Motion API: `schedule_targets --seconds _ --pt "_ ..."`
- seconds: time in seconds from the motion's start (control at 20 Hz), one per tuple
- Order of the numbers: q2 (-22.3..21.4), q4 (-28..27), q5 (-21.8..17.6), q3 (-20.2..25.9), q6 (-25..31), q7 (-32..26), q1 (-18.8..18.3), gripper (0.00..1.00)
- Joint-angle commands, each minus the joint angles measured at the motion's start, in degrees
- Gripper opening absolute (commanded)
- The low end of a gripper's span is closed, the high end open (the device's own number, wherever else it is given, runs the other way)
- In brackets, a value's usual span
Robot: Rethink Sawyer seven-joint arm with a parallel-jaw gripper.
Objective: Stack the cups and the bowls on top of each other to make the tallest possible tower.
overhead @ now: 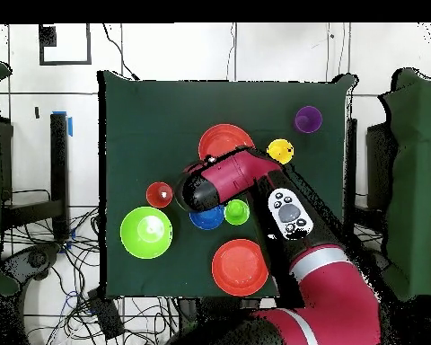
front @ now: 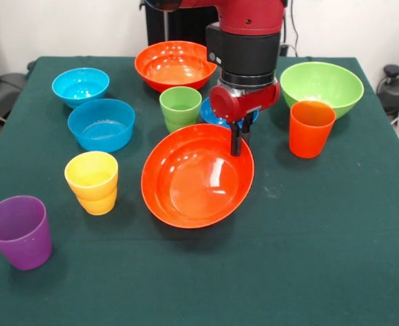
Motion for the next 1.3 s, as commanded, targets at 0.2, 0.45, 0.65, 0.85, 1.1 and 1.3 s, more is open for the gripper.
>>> schedule_targets --seconds 0.2,0.45,0.65,0.85,1.1,1.3 --pt "1.8 3.0 -2.2 1.6 -2.0 -1.8 1.4 0.00" --pt "2.9 2.1 -2.9 1.5 -2.8 -1.8 1.3 0.00" --pt "4.7 1.0 -2.9 2.4 -3.0 -3.1 0.6 0.00" --pt "6.2 0.2 -3.0 3.7 -4.2 -3.9 -0.2 0.00" --pt "6.4 0.1 -3.3 4.3 -4.7 -4.1 -0.3 0.00" --pt "6.2 0.3 -3.4 4.1 -5.0 -4.0 -0.2 0.00"
